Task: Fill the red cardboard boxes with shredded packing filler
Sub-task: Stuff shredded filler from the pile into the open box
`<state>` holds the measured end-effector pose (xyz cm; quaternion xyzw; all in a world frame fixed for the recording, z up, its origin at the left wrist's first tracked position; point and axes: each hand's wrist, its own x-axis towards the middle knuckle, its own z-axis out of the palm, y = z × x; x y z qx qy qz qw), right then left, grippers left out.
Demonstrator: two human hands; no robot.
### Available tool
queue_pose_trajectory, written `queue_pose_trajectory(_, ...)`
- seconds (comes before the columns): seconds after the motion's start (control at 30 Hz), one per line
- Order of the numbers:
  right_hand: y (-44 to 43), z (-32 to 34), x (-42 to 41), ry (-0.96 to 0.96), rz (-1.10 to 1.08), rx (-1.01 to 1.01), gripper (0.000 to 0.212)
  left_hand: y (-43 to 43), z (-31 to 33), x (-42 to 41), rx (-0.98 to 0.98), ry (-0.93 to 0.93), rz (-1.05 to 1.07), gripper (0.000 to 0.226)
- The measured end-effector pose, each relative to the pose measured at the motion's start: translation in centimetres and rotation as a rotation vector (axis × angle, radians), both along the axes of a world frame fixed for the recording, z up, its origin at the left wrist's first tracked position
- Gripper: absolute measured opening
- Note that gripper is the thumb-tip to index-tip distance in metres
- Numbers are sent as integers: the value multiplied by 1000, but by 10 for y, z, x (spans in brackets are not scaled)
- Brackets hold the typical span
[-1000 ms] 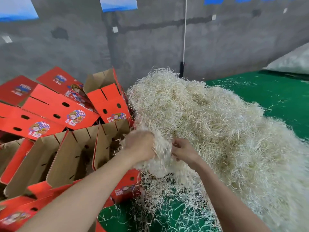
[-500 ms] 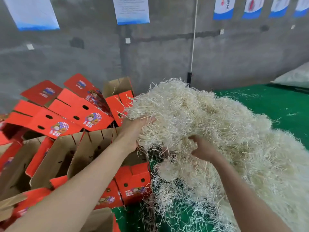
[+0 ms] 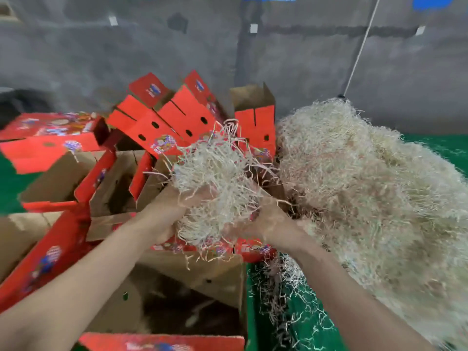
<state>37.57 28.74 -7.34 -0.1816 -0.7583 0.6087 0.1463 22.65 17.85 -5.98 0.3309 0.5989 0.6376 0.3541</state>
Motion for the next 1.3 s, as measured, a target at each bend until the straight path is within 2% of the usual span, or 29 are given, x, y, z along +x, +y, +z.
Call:
queue_pose_trajectory(0.07,-12,-7,-10,-111,-6,13,48,-28,-14,-16,-49,-45,7,45)
queue_pose_trajectory(0.13,-25,-14,-18,-88,-29,-91,37,-54,-31,-29,-101,-146,-5,78)
queue_pose_trajectory(0.2,-38,-19,-19,-72,-53,-108,32,-76,-51,-38,-127,-209,5,103)
queue_pose_trajectory(0.27,-47,-27,-22,-91,-72,-82,33,-93,-70,-44,-118,-277,3,112)
queue_pose_trajectory(0.3,-51,-34,-26,-100,-86,-69,30,-100,-78,-48,-117,-330,3,108)
queue_pose_trajectory(0.33,-54,-39,-28,-114,-110,-59,25,-106,-85,-54,-108,-391,9,96)
queue_pose_trajectory(0.43,-60,-53,-31,-209,-192,-69,18,-120,-91,-71,16,-540,-110,28)
queue_pose_trajectory(0.47,-63,-56,-32,-231,-185,-65,17,-123,-93,-74,27,-598,-131,16)
queue_pose_trajectory(0.53,-67,-64,-37,-299,-167,-81,25,-124,-99,-74,-29,-648,-153,27)
queue_pose_trajectory(0.6,-73,-76,-42,-381,-232,-205,40,-123,-103,-67,-150,-556,-166,32)
queue_pose_trajectory(0.63,-81,-80,-42,-415,-208,-259,41,-121,-105,-62,-194,-490,-211,34)
queue_pose_trajectory(0.67,-88,-84,-45,-417,-194,-273,36,-118,-103,-56,-239,-407,-237,38)
queue_pose_trajectory(0.73,-98,-85,-52,-399,-111,-252,18,-115,-106,-52,-262,-242,-153,34)
queue_pose_trajectory(0.8,-96,-88,-48,-331,-167,-235,15,-118,-108,-61,-276,-118,-41,43)
queue_pose_trajectory(0.87,-87,-95,-36,-332,-225,-287,14,-121,-115,-71,-302,-36,-46,46)
queue_pose_trajectory(1.03,-80,-102,-19,-341,-276,-409,17,-125,-127,-88,-385,-58,-36,42)
queue_pose_trajectory(1.13,-78,-103,-18,-219,-355,-412,28,-124,-125,-90,-392,-101,-18,45)
queue_pose_trajectory(1.23,-82,-103,-19,-65,-295,-627,17,-121,-123,-86,-341,-153,15,52)
queue_pose_trajectory(1.27,-85,-102,-21,-55,-265,-725,28,-118,-123,-80,-324,-148,24,55)
queue_pose_trajectory(1.3,-88,-102,-26,-81,-249,-784,52,-115,-125,-73,-319,-125,15,57)
